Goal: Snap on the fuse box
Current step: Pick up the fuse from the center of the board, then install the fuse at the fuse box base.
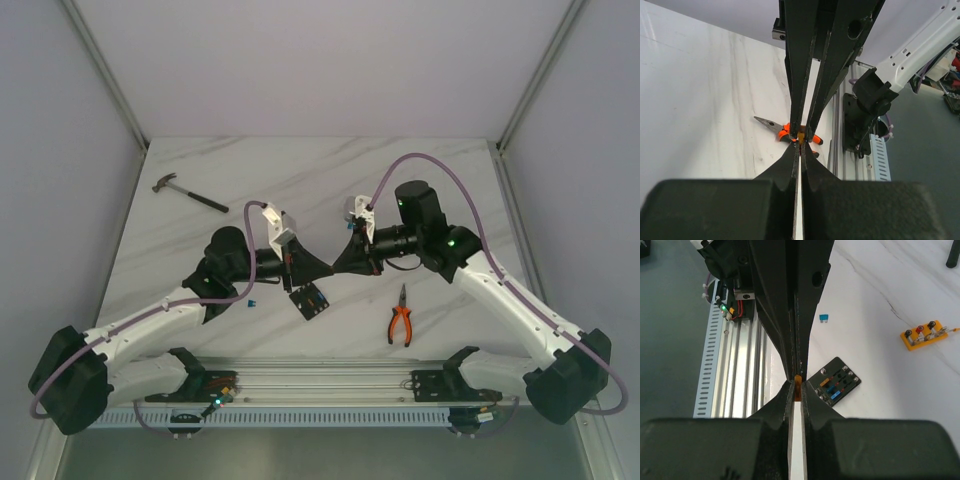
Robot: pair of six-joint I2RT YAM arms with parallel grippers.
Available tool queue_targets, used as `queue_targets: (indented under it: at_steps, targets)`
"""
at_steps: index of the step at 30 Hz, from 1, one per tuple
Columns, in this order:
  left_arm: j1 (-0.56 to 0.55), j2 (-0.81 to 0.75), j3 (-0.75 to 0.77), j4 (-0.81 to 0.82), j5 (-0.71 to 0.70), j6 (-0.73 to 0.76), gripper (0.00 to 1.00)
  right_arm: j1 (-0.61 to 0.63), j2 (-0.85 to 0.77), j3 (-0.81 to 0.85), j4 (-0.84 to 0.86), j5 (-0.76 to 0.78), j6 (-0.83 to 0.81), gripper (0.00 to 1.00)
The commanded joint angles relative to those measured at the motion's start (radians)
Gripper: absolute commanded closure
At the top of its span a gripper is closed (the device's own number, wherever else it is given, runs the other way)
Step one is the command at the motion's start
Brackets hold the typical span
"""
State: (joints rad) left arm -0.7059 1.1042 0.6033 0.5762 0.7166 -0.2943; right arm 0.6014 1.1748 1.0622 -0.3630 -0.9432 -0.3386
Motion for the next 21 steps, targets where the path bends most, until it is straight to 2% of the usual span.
queue_targets:
  at_steps: [1,5,8,11,13,17,21]
  targets:
    - [0.002,0.002,0.007,0.000,-0.017,0.016,0.96,-0.003,0.007,0.040,0.008,-0.003,-0.005,1.00]
    - [0.003,-0.023,-0.032,-0.039,-0.175,-0.021,0.81,-0.002,0.022,0.036,0.043,0.090,0.057,1.00]
    - [0.003,-0.048,-0.061,-0.115,-0.365,-0.070,0.69,0.006,0.038,0.023,0.090,0.180,0.139,1.00]
    - [0.006,-0.078,-0.104,-0.179,-0.527,-0.146,0.51,0.030,0.054,-0.010,0.146,0.313,0.213,1.00]
    - [0.013,-0.105,-0.143,-0.199,-0.587,-0.211,0.41,0.050,0.071,-0.031,0.176,0.416,0.255,1.00]
    - [0.033,-0.152,-0.209,-0.231,-0.666,-0.335,0.36,0.114,0.132,-0.049,0.218,0.614,0.324,1.00]
    - [0.056,-0.156,-0.254,-0.239,-0.679,-0.434,0.32,0.195,0.220,-0.033,0.224,0.810,0.365,1.00]
